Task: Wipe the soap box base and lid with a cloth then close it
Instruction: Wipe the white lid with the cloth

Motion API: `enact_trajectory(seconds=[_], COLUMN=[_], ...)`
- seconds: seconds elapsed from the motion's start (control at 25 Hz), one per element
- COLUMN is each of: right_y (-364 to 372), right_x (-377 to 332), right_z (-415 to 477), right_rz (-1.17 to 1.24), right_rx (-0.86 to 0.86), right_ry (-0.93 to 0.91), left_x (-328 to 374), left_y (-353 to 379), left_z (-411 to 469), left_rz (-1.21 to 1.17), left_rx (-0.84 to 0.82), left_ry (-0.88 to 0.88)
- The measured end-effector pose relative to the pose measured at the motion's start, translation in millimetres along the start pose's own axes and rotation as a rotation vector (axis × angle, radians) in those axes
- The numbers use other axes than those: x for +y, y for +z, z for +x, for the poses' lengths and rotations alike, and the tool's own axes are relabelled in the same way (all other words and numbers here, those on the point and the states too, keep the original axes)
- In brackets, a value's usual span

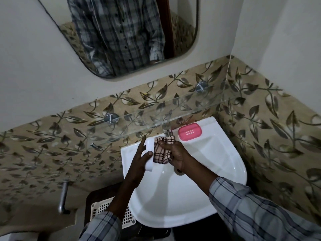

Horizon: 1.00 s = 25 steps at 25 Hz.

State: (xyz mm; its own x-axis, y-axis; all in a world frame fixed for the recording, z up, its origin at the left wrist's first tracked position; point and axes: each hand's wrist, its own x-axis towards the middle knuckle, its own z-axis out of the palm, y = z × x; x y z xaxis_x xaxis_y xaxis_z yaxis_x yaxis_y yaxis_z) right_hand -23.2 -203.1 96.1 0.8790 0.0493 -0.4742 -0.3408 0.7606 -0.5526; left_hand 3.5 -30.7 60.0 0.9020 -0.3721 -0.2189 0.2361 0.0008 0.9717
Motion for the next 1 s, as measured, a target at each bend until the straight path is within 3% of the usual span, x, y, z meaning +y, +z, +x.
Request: enact_trajectory(seconds=[0.12, 0.24, 0.4, 0.48, 0.6, 0.72, 0.8, 0.88, 1.0], right_y=[-4.4, -15.7, -14.9, -9.9, -15.0, -26.6, -32.9, -38.2, -59.5], right_x=[-16.6, -26.3, -21.3, -11.4, 3.7, 11.8, 14.2, 9.8, -0.9], right_z=[2.3, 2.8, 5.3, 5.3, 4.2, 2.7, 3.6, 5.7, 11.7], right_rz=[-0.002, -0.023, 0.180, 0.110, -0.588, -1.373, -1.664, -1.625, -1.554], right_rx=[0.104, 0.160, 0.116, 0.125, 0.330, 0.440, 0.487, 0.259, -0.341], right_ry=[-0.033, -0.002, -0.016, -0.031, -0.220, -0.590, -0.908, -1.160, -1.155], left_x=[-2.2, -9.2, -10.8, -8.1, -5.5, -1.4, 1.5, 1.5, -0.5], left_y=[-3.3, -2.4, 20.2, 32.4, 39.9, 42.2, 43.6, 42.1, 35.4], left_z=[-2.2, -8.1, -13.6, -13.5, -9.4, -10.2, -10.5, -8.7, -5.3], left_rz=[-0.386, -0.456, -0.181, 0.022, 0.251, 0.171, 0.111, 0.087, 0.005], left_rx=[0.058, 0.034, -0.012, 0.011, -0.005, -0.021, -0.038, -0.106, -0.161], left_ry=[-0.171, -0.301, -0.383, -0.393, -0.353, -0.276, -0.265, -0.274, -0.294])
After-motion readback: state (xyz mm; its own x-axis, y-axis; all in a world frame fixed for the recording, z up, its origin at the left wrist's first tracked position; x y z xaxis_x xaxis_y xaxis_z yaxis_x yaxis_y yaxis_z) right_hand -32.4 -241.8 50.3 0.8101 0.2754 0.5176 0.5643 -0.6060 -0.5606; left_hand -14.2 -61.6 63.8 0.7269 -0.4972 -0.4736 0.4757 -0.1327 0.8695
